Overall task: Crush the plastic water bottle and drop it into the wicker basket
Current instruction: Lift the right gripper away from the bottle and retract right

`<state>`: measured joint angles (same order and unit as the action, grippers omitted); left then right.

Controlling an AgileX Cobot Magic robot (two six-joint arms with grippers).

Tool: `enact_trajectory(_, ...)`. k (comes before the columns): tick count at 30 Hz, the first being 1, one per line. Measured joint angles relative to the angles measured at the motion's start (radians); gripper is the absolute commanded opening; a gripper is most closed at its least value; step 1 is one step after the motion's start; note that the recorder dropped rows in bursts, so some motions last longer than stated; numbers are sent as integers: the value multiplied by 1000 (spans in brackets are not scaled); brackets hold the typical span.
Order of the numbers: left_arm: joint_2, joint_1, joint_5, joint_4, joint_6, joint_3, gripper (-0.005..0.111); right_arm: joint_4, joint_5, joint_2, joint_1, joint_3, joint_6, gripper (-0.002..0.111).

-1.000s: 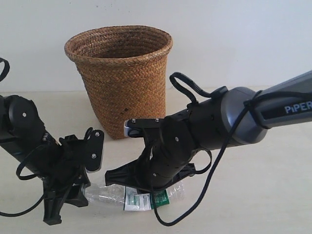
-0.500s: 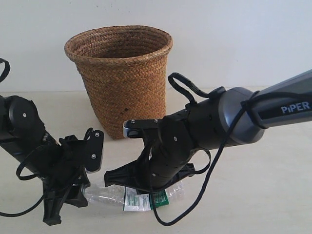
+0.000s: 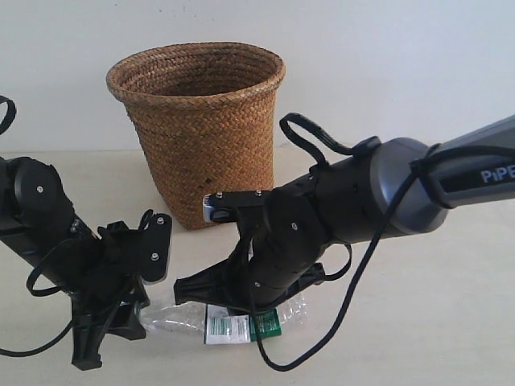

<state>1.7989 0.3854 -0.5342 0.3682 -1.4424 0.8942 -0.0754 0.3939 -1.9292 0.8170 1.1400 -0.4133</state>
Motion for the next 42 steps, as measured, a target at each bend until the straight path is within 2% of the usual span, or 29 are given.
enact_trajectory(7, -2, 0, 4, -1, 0, 0, 4, 210, 87, 158, 0, -22, -149, 0)
enact_trajectory(16, -2, 0, 4, -1, 0, 0, 4, 331, 41, 430, 0, -68, -244, 0)
enact_trajectory(25, -2, 0, 4, -1, 0, 0, 4, 816, -123, 699, 10, -312, -648, 0)
enact_trajectory(28, -2, 0, 4, -1, 0, 0, 4, 919, -139, 774, 10, -371, -716, 0)
enact_trajectory(42, -2, 0, 12, -3, 0, 0, 4, 892, -62, 886, 10, -443, -743, 0)
